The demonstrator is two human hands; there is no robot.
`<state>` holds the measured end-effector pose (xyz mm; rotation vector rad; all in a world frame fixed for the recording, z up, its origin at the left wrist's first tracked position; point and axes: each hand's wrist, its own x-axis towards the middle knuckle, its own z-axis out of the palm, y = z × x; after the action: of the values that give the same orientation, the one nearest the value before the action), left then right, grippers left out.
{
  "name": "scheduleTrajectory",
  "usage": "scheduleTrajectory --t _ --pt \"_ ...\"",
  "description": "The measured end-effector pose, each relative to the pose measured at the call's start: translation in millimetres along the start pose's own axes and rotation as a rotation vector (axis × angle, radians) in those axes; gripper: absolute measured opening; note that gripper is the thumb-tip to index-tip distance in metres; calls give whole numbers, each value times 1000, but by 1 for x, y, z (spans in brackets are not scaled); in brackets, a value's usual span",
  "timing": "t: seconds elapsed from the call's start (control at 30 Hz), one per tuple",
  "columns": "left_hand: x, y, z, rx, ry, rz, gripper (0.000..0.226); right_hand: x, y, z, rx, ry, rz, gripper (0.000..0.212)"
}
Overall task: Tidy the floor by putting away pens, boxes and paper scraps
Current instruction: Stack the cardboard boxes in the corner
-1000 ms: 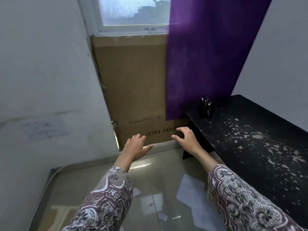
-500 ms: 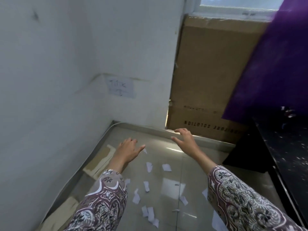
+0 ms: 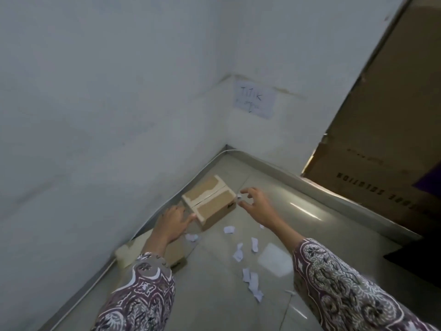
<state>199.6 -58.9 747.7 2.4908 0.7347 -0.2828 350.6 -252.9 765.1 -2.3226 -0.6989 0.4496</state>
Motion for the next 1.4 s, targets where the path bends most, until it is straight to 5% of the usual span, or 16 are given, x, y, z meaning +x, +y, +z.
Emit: scheduleTrajectory --t 0.37,0.67,1.0,1.4 --pt "10 -157 -30 -89 -39 -213 57 56 -65 132 79 -144 58 39" --pt "68 -178 -16 -289 -61 -243 57 130 -52 166 84 -175 108 39" --pt "192 -136 69 -604 2 -349 39 252 56 170 28 -264 145 39" --pt "363 -153 284 -824 145 -447 33 395 252 262 -37 -221 45 35"
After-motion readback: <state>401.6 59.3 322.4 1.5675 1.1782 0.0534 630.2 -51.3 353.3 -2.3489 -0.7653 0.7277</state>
